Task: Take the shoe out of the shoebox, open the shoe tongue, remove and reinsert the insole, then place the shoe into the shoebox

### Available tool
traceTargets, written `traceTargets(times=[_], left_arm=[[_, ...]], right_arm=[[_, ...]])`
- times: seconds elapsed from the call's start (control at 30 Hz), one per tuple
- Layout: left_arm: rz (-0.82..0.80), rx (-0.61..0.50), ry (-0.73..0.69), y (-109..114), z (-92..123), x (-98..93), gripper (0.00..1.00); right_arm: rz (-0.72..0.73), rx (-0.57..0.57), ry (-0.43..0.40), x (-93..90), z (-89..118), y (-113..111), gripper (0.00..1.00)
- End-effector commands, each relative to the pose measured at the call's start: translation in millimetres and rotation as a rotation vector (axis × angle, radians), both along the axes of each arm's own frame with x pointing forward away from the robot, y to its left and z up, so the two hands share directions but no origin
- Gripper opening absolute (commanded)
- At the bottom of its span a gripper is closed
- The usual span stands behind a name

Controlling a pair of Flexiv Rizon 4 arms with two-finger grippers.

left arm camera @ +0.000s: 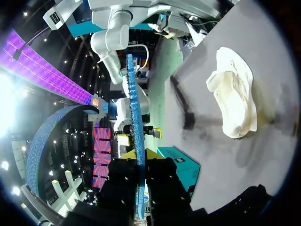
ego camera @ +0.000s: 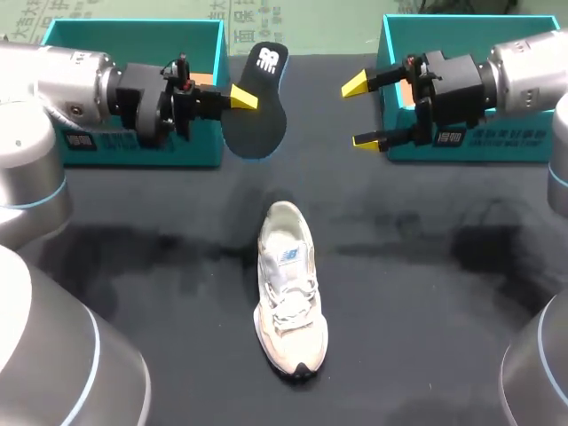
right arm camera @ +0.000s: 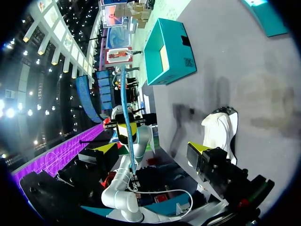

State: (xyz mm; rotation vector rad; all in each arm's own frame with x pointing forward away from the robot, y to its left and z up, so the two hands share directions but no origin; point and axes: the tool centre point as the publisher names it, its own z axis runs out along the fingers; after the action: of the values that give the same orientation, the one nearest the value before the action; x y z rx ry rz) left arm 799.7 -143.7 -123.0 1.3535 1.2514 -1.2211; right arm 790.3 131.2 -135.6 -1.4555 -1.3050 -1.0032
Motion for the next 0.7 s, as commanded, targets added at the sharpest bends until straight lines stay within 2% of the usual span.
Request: traceTargets(times=[0.03, 0.27, 0.43, 0.5, 0.7], left_arm=[[0.020, -0.037, -0.002, -6, -6, 0.5, 0.00], [0.033, -0.084, -0.045, -8, -10, 3.7, 0.00], [0.045, -0.090, -0.063, -14, -13, 4.2, 0.00], [0.109, -0.093, -0.125, -13, -11, 4.2, 0.00], [0.109, -0.093, -0.125, -13, -11, 4.2, 0.00]], right_arm=[[0.000, 0.030, -0.007, 0.5, -1, 3, 1.00], [0.040, 0.102, -0.057, -6.6, -5, 33, 1.00], [0.035, 0.103, -0.076, -8.7, -5, 51, 1.00], [0.025, 0.103, -0.064, -8.9, -6, 54, 1.00], [0.025, 0.103, -0.064, -8.9, -6, 54, 1.00]])
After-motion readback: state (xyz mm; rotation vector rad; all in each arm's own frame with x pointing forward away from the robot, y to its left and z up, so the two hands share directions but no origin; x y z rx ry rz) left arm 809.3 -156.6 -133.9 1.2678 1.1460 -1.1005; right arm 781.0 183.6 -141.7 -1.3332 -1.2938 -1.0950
